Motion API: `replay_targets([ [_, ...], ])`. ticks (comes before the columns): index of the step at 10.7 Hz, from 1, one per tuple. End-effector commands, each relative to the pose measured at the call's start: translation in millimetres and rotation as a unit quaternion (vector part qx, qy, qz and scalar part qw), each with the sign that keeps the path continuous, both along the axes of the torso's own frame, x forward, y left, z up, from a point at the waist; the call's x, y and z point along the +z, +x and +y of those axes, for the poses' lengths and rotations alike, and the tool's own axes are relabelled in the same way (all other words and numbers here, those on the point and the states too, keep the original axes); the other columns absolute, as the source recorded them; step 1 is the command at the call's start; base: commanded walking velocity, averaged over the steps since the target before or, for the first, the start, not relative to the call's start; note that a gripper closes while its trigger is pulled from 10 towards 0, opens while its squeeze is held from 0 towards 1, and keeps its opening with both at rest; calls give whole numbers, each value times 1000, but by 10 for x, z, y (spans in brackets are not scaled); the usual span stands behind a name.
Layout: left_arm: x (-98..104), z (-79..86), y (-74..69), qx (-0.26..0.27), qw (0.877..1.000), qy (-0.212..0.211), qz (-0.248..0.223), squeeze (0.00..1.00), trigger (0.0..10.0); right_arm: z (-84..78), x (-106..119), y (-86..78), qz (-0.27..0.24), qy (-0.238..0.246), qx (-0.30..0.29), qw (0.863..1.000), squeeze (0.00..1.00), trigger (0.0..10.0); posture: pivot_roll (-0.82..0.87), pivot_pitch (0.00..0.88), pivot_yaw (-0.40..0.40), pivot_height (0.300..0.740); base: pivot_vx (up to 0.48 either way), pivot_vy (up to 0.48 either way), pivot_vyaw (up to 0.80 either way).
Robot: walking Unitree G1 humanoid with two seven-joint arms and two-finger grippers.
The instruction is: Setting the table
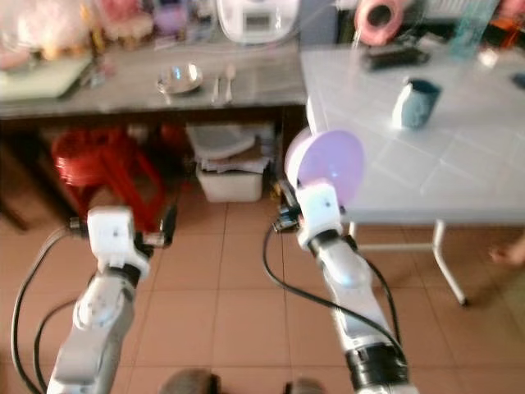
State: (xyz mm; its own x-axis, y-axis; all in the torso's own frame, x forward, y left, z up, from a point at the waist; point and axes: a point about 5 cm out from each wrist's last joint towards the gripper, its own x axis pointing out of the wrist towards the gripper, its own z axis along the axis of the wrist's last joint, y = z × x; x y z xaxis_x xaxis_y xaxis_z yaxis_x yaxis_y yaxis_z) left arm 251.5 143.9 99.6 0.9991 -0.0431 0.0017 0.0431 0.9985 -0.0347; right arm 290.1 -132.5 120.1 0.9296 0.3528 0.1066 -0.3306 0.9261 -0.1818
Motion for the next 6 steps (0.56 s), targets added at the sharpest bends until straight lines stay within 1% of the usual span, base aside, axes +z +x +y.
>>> replay_targets([
  [1, 17, 31, -2, 1, 1000, 9, -7, 0, 10000, 102, 117, 5, -21, 12, 7, 1000, 0, 10000, 19, 0, 68, 740, 398, 266, 0],
  [2, 13, 25, 1, 2, 1000, 14, -13, 0, 10000, 120, 162, -11, -32, 18, -19, 999, 0, 10000, 20, 0, 55, 740, 431, 0, 0],
  [3, 23, 23, 20, 3, 1000, 11, -20, 0, 10000, 138, 167, -9, -26, 24, -29, 999, 0, 10000, 16, 0, 51, 740, 454, 0, 0],
  [4, 40, 8, 27, -1, 1000, 13, -25, 0, 10000, 152, 181, -18, -29, 20, -25, 999, 0, 10000, 14, 0, 51, 740, 480, 0, 0],
  [6, 55, -12, 44, -10, 999, 15, -30, 0, 10000, 87, 192, -7, -28, 10, -30, 999, 0, 10000, 5, 3, 50, 740, 480, 0, 0],
])
